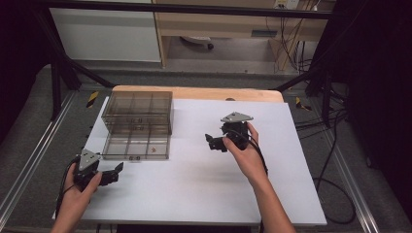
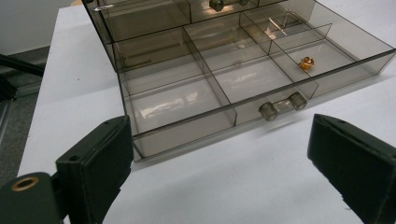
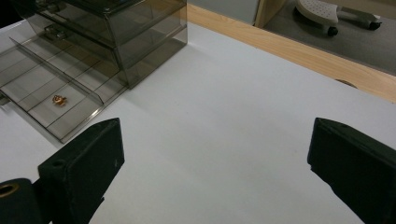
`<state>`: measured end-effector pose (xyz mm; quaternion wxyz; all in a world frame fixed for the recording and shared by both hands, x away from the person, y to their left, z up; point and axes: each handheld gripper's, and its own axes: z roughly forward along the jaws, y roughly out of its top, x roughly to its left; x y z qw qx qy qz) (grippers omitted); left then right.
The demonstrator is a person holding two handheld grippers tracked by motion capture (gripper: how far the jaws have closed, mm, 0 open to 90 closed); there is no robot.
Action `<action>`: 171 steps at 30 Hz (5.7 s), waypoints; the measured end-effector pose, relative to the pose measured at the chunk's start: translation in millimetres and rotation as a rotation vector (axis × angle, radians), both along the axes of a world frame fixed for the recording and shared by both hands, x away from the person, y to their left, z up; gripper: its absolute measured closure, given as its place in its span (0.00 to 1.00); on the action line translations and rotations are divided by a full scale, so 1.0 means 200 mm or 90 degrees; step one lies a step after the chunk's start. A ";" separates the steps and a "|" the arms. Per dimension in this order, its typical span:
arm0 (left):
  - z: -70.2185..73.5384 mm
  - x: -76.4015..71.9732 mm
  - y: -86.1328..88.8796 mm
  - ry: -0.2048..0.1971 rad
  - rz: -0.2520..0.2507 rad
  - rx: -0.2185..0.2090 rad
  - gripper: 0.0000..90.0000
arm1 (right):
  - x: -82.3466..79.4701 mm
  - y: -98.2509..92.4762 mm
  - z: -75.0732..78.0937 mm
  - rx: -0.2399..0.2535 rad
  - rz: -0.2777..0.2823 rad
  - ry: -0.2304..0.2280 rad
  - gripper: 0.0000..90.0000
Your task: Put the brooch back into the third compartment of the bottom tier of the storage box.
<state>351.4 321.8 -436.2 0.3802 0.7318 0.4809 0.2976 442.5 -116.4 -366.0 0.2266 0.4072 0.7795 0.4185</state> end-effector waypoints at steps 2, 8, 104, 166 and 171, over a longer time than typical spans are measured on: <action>0.00 0.00 0.00 0.000 0.000 0.000 0.08 | 0.00 -0.02 0.00 0.004 -0.004 0.000 0.05; 0.00 0.00 0.00 0.002 -0.001 0.000 0.08 | -0.02 -0.08 0.00 0.010 -0.014 0.002 0.05; 0.01 -0.01 0.01 0.000 0.000 -0.008 0.07 | -0.44 -0.65 -0.21 0.031 -0.106 0.001 0.03; 0.06 -0.05 -0.08 0.014 -0.037 -0.053 0.07 | -0.46 -0.53 -0.38 0.010 -0.022 0.050 0.04; 0.06 -0.06 -0.09 0.008 -0.043 -0.058 0.07 | -0.46 -0.51 -0.38 0.011 -0.014 0.046 0.03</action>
